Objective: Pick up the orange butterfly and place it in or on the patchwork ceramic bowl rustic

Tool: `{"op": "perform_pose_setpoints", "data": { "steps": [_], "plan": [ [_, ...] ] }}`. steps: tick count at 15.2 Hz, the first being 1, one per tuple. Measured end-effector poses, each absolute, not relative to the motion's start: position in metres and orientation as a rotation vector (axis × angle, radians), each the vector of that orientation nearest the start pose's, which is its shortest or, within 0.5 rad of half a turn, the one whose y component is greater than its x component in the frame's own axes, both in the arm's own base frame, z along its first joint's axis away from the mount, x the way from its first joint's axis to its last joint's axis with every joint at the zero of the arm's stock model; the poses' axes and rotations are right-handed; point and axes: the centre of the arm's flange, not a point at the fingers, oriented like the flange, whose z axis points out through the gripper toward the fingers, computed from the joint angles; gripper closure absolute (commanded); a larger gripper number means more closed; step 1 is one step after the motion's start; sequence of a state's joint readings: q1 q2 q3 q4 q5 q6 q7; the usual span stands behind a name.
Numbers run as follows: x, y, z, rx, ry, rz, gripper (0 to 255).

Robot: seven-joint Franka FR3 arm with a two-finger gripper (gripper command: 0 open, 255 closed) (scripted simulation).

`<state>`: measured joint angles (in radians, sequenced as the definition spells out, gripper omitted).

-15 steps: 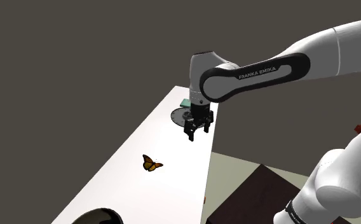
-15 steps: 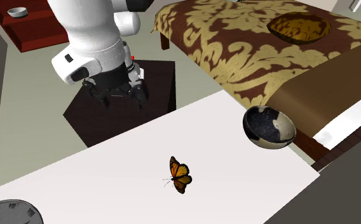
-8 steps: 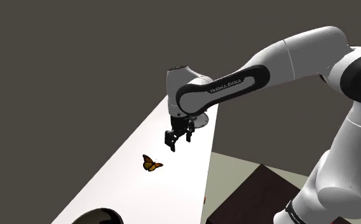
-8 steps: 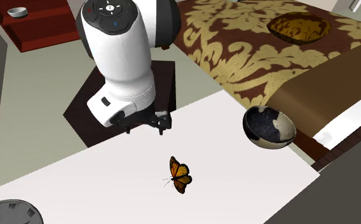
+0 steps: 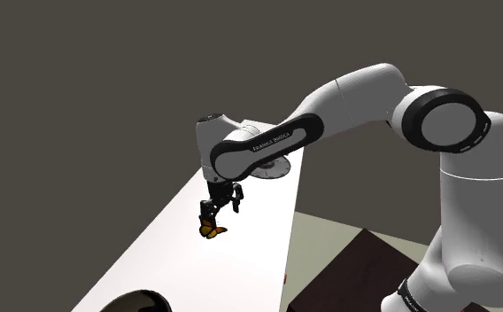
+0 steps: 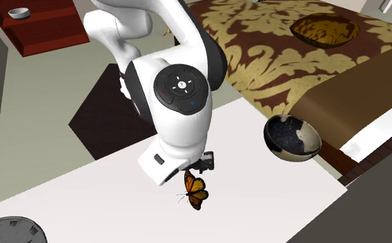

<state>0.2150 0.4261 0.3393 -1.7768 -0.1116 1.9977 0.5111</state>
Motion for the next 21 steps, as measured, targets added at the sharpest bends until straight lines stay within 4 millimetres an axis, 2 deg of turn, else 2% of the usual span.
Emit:
{"op": "perform_pose_setpoints", "data": {
  "steps": [3,5,11,17,18,21],
  "plan": [
    [0.566,0.340,0.291,-3.180,-0.158,0.299,0],
    [0.568,0.345,0.280,-3.181,-0.163,0.304,0],
    [0.563,0.345,0.249,-3.181,-0.165,0.305,0],
    [0.563,0.345,0.245,-3.181,-0.165,0.304,0],
    [0.563,0.345,0.245,-3.181,-0.165,0.304,255],
    [0.563,0.345,0.245,-3.181,-0.165,0.303,255]
  ]
}}
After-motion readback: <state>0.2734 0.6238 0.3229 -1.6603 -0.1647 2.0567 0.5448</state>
